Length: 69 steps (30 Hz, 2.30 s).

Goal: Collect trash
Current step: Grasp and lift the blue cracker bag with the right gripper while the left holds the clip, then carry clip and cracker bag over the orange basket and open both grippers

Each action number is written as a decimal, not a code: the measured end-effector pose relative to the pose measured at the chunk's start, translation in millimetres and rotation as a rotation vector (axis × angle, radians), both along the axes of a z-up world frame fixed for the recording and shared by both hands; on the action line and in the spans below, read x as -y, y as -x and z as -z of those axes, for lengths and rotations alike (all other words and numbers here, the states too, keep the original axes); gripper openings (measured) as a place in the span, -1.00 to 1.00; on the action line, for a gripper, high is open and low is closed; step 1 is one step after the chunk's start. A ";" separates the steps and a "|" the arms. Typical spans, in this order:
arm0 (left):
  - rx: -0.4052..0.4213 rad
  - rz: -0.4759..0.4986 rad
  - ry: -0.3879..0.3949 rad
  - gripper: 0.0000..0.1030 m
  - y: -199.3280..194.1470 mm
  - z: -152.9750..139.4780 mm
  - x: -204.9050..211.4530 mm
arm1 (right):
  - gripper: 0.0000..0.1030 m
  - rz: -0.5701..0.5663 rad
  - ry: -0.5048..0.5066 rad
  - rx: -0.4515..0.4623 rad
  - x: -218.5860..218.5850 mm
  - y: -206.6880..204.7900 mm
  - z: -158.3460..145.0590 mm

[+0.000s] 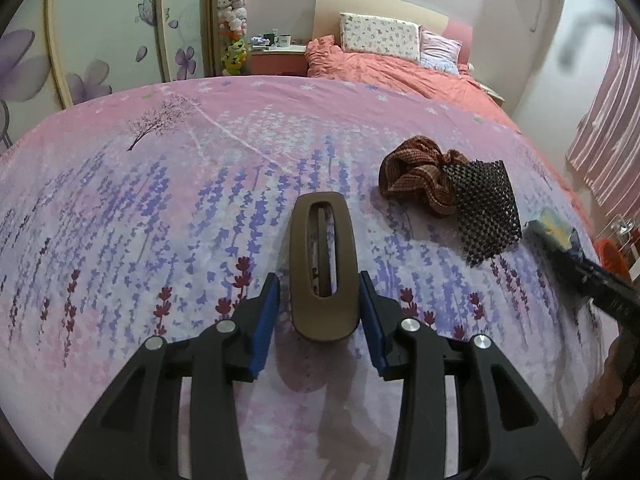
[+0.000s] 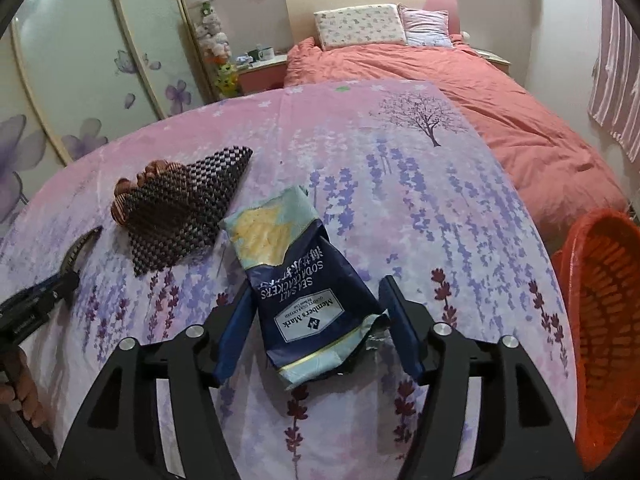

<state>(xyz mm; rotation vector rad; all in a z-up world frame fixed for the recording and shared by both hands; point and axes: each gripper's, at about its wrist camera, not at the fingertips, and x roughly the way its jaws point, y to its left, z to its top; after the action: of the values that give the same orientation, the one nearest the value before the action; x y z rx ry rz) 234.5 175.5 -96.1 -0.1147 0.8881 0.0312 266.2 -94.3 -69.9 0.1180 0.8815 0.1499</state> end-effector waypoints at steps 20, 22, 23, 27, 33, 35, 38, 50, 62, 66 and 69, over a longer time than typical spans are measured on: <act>0.056 0.010 -0.082 -0.38 -4.5 -13.2 17.9 | -0.43 -0.032 -0.044 0.050 -2.8 9.6 -11.0; 0.064 0.007 -0.080 -0.38 -2.0 -18.0 18.3 | -0.43 -0.024 -0.055 0.059 1.8 14.5 -14.3; 0.069 0.008 -0.078 -0.38 -0.2 -21.1 19.2 | -0.44 -0.021 -0.061 0.065 3.8 16.9 -16.8; 0.097 0.024 -0.077 -0.38 7.7 -35.7 26.6 | -0.44 -0.007 -0.080 0.108 12.2 29.1 -33.3; 0.138 0.062 -0.055 -0.38 20.2 -59.7 46.4 | -0.44 0.028 -0.081 0.184 27.8 51.4 -58.4; 0.154 0.085 -0.046 -0.38 24.2 -69.4 56.9 | -0.44 0.046 -0.075 0.211 35.9 59.7 -66.8; 0.175 0.120 -0.033 -0.38 29.9 -80.6 72.6 | -0.44 0.068 -0.067 0.243 44.0 69.9 -76.1; 0.233 0.288 0.008 -0.38 48.1 -110.8 155.5 | -0.44 0.195 -0.041 0.345 93.7 107.9 -99.6; 0.259 0.521 0.097 -0.38 58.4 -116.6 271.4 | -0.44 0.353 -0.038 0.369 160.1 130.5 -93.3; 0.247 0.591 0.118 -0.38 58.3 -109.6 311.0 | -0.44 0.406 -0.047 0.361 186.2 132.0 -86.6; 0.239 0.636 0.122 -0.38 55.4 -103.7 339.7 | -0.44 0.437 -0.062 0.351 201.1 130.2 -81.4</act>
<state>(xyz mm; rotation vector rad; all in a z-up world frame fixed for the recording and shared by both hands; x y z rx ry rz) 179.1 -164.2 7.6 0.0535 0.6558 -0.6189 136.1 -295.4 11.6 0.3285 0.4852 -0.2063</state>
